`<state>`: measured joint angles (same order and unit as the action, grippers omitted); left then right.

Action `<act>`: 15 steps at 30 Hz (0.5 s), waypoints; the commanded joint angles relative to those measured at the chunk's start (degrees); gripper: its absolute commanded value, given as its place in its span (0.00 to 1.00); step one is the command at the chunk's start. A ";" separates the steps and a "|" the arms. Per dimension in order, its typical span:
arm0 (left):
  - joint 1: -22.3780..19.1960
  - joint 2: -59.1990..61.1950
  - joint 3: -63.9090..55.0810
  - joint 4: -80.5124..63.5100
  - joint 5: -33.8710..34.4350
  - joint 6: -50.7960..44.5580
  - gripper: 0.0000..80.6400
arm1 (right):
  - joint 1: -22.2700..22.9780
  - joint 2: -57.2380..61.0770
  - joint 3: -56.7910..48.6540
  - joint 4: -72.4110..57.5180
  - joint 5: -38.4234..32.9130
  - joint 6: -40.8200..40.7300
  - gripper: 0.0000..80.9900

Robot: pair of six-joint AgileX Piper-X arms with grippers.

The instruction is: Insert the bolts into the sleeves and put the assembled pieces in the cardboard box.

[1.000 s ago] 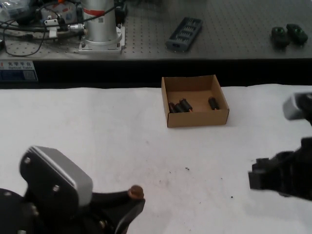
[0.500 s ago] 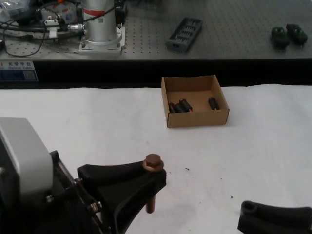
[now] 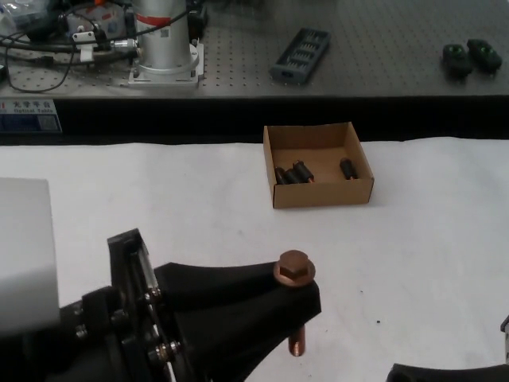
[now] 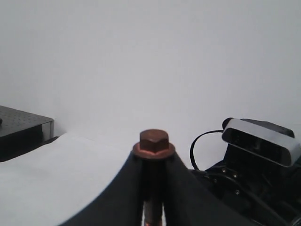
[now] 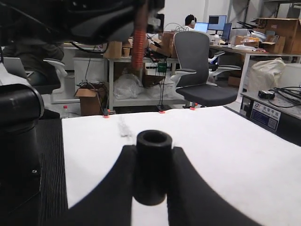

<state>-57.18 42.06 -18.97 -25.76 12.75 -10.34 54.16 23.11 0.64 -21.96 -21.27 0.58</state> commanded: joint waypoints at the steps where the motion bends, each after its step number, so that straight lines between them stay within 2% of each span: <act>1: -0.16 4.81 3.20 -13.53 0.83 -1.41 0.01 | 0.36 -0.05 -0.64 -0.95 -0.54 -1.59 0.06; 15: -0.27 19.84 3.78 -30.23 5.47 -1.79 0.01 | 0.34 6.94 -0.64 -1.67 -0.31 -1.94 0.06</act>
<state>-57.18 60.08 -15.04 -51.92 16.95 -11.60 54.38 29.63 0.64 -22.23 -21.45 -0.91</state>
